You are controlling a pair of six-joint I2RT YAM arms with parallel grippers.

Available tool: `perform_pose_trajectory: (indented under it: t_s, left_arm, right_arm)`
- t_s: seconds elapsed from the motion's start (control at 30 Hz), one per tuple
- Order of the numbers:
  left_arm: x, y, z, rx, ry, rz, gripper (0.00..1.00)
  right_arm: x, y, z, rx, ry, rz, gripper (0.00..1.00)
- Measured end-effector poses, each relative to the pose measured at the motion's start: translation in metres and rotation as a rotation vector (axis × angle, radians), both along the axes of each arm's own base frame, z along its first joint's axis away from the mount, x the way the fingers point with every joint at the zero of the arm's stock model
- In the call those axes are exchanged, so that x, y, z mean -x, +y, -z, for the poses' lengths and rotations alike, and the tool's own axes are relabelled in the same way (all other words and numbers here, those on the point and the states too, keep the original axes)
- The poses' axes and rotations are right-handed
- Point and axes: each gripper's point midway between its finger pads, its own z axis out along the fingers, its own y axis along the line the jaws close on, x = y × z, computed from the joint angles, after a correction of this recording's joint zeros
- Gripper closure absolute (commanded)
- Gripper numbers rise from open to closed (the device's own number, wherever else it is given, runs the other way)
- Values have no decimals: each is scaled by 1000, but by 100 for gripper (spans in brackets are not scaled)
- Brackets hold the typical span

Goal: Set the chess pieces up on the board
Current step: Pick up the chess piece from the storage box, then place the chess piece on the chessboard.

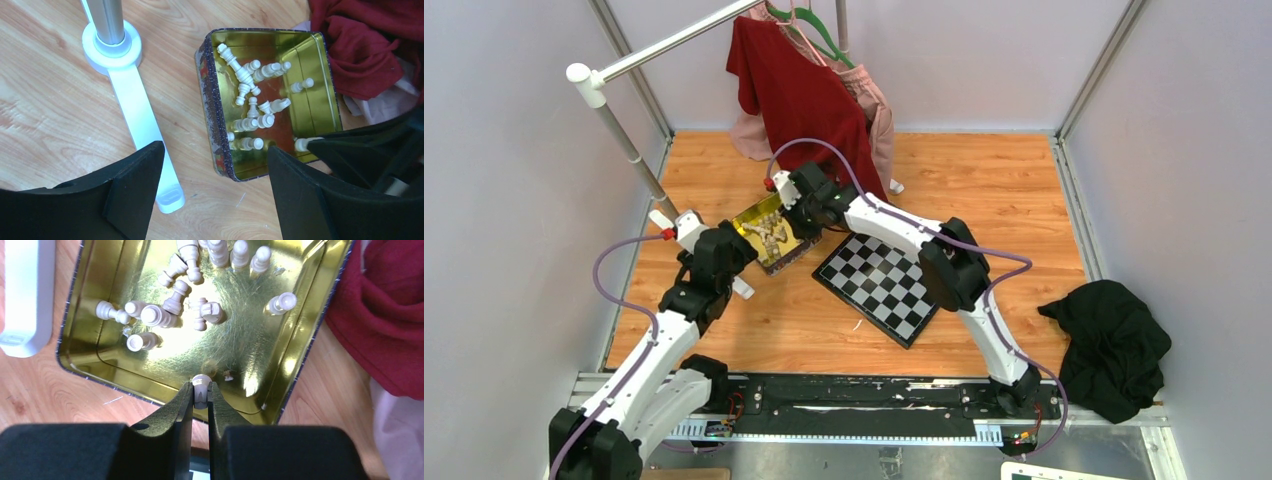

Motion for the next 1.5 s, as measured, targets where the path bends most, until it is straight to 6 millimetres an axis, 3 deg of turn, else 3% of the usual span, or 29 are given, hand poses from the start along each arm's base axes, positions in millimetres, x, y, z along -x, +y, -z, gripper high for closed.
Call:
perform_pose_trajectory:
  t_s: [0.33,0.63,0.93,1.2,1.5]
  left_arm:
    - [-2,4,21,-38,77,-19,19]
    - [-18,4,29,-74,136,-43,21]
    - [-47,10,41,-102,210,-95,30]
    - [-73,22,52,-90,249,-150,44]
    - [-84,18,79,-67,318,-147,62]
  right_arm:
    - [5,-9,-43,-45,-95,18,100]
    - [47,-65,-60,3,-103,88,100]
    - [104,-123,-52,65,-81,155,100]
    - [126,-151,-60,71,-97,200,100]
    - [152,-186,-28,158,-19,254,100]
